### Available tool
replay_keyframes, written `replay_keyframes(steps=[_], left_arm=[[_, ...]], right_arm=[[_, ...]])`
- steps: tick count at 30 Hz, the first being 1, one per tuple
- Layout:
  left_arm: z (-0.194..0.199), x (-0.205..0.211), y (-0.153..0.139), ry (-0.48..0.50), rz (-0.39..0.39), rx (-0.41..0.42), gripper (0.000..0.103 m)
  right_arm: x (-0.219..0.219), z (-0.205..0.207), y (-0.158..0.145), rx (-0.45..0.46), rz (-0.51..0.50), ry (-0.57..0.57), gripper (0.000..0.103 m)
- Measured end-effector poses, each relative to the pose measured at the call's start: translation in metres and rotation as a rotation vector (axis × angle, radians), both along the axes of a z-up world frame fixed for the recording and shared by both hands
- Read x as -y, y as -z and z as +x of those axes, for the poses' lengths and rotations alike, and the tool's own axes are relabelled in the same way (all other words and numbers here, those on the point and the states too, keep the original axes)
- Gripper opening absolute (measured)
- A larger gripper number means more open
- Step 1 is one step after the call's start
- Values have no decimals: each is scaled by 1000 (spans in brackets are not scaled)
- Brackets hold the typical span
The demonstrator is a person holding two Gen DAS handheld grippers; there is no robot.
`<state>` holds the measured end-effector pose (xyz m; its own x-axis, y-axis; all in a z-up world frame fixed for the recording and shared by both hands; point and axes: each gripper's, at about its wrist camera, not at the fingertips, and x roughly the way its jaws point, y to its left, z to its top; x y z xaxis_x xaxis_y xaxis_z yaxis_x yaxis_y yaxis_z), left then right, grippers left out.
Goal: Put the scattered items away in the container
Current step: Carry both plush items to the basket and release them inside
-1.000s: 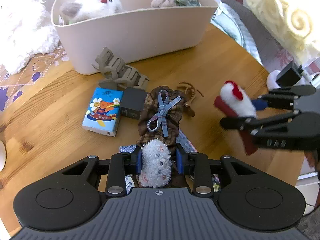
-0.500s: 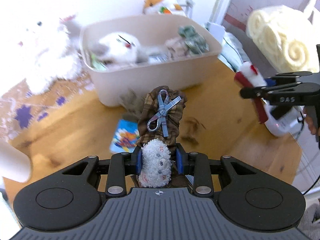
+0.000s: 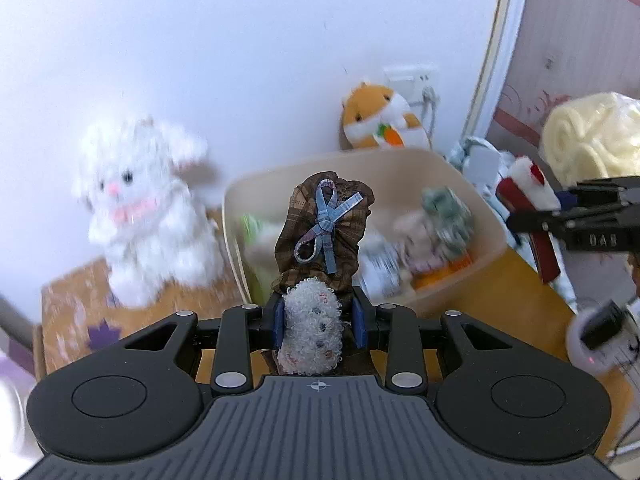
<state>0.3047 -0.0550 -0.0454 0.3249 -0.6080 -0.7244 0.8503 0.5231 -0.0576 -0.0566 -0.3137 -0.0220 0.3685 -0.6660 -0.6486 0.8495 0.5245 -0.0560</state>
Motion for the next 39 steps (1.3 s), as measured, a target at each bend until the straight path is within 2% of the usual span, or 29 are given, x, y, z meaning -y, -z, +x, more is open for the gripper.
replay_keyframes(steps=[6, 13, 18, 20, 22, 24, 25, 28, 30, 33, 39], left_arm=[[20, 48, 1, -34, 41, 60, 32], [26, 95, 12, -53, 62, 49, 32], [32, 119, 34, -72, 122, -16, 33], [32, 125, 40, -73, 139, -15, 34], [31, 127, 42, -74, 141, -27, 41], [30, 125, 40, -70, 124, -41, 52], [30, 125, 39, -78, 121, -26, 57], [29, 120, 36, -80, 109, 9, 71], [29, 113, 34, -89, 96, 8, 73], [28, 101, 32, -91, 85, 3, 74], [16, 69, 30, -56, 103, 26, 75]], right_arm=[[29, 22, -1, -17, -14, -28, 41], [62, 37, 8, -17, 27, -22, 41], [81, 44, 24, -37, 76, -2, 41], [84, 47, 29, -44, 80, 4, 41], [87, 50, 35, -55, 93, 0, 47], [86, 51, 39, -56, 99, -9, 58], [85, 50, 39, -50, 100, -13, 58], [80, 46, 37, -48, 89, -14, 72], [76, 42, 34, -53, 70, -6, 89], [67, 34, 28, -40, 48, 4, 100], [37, 24, 16, -31, 21, -12, 103]])
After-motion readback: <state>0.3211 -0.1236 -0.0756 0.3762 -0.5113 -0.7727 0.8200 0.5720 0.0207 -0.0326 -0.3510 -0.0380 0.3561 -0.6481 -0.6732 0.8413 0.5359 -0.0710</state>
